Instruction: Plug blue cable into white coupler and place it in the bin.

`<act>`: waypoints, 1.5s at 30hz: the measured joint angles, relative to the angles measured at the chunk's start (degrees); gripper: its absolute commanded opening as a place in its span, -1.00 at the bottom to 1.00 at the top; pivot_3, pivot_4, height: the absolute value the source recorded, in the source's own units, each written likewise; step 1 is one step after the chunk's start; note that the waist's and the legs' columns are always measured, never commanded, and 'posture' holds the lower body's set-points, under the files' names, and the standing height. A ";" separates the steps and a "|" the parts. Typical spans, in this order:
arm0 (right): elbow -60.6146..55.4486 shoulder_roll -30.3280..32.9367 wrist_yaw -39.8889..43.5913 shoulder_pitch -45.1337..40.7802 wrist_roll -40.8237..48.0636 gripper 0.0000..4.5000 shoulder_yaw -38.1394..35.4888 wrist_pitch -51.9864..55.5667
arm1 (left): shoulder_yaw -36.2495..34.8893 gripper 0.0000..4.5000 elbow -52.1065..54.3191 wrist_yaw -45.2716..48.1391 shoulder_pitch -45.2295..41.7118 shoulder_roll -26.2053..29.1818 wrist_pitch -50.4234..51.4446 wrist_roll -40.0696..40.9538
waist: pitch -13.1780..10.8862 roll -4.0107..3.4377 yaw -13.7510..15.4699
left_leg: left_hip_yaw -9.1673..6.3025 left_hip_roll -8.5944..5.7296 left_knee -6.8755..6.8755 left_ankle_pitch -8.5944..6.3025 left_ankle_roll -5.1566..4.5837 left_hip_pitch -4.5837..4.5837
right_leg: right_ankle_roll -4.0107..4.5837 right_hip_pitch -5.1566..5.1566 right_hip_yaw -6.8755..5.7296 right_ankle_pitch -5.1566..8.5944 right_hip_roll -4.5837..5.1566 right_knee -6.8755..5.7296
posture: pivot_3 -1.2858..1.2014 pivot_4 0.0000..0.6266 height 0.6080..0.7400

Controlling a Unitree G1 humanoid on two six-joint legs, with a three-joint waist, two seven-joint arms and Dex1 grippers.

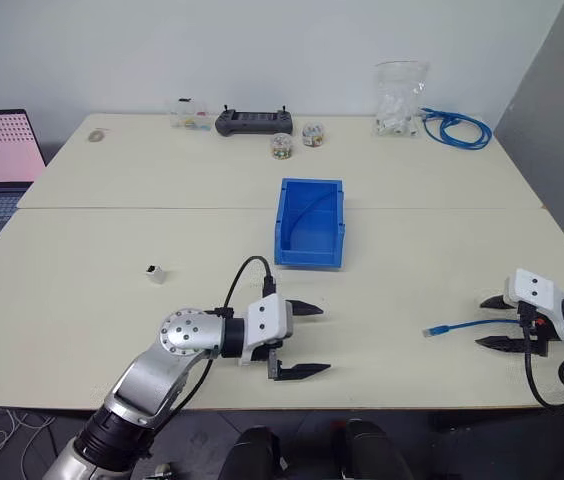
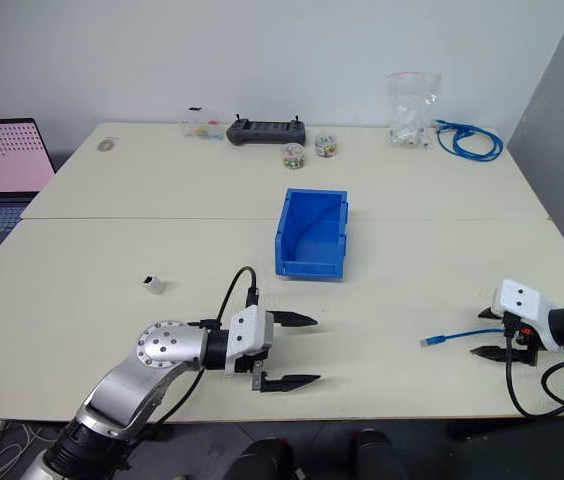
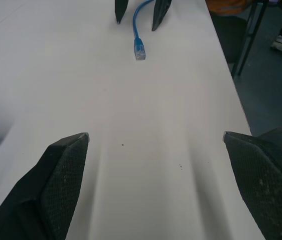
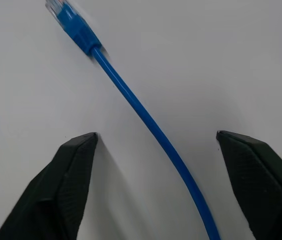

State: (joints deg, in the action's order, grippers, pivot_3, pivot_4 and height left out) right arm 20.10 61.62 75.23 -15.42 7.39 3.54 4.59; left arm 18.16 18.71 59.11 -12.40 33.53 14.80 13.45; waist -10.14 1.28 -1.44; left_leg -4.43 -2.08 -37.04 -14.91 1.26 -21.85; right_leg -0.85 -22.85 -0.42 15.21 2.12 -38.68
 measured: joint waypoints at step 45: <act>-9.24 -36.47 -5.69 -24.16 -10.41 -0.74 25.09 16.59 | -20.51 1.00 -1.60 0.13 18.94 17.03 -9.71 -2.28 | -0.15 -0.21 0.35 | -0.16 0.41 0.08 -0.03 0.06 0.27 | 0.40 0.45 -0.17 -0.25 -0.27 0.61 | 0.03 -0.52 1.00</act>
State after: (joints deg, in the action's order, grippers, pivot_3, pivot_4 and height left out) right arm 10.87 25.15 69.55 -39.57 -3.02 28.63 21.18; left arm -2.36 17.11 59.24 6.54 50.56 5.09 11.17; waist -10.29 1.07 -1.10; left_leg -4.60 -1.67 -36.96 -14.95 1.31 -21.59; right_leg -0.45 -22.40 -0.60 14.96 1.86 -38.07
